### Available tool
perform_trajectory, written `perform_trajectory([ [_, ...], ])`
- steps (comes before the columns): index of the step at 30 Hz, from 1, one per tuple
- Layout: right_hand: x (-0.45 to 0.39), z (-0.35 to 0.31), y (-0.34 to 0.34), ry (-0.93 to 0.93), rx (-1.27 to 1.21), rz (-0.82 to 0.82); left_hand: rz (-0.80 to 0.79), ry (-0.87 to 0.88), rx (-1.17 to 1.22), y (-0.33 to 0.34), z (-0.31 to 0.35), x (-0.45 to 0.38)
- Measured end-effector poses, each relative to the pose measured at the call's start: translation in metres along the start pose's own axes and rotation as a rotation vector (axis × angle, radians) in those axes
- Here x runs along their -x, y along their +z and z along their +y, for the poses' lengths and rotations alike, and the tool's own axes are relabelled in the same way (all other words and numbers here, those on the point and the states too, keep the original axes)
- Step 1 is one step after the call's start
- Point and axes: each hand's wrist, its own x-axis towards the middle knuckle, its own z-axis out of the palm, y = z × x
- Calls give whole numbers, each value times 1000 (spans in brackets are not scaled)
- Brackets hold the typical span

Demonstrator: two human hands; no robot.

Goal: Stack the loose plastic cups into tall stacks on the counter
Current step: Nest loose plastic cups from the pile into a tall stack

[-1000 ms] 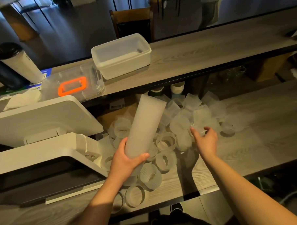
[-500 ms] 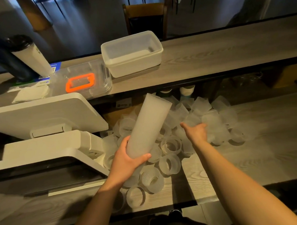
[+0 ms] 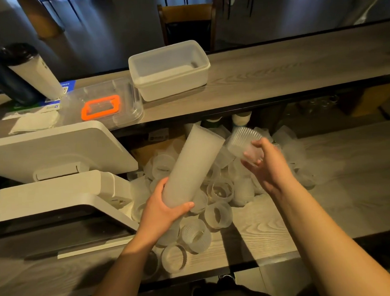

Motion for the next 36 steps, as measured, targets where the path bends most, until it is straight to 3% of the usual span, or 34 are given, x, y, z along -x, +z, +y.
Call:
perform_trajectory([
  [3,13,-17,12,-167,83,-107,-10,19,-20,1,0,-1],
  [9,24,-32,15,-360,378,-138,-24,69,-152,-6,1,-1],
  [13,22,-31,17,-360,660,-279,-81,113,-215,-7,2,3],
  [18,27,-18,25,-363,679,-212,-82,120,-197,-4,4,7],
  [24,44,10,26,-311,745,-335,-73,89,-163,-7,1,8],
  [26,34,13,17,-288,636,-308,-83,45,-91,-5,0,10],
  [29,11,27,-5,-323,628,-97,-60,-31,37,-1,-1,11],
  [32,-12,50,-42,-430,1036,-11,-50,-64,81,-1,3,11],
  [34,-23,63,-63,-499,1474,-69,-44,-67,95,-2,4,11],
  [36,-31,72,-76,-513,1746,-165,-49,-66,89,-3,4,11],
])
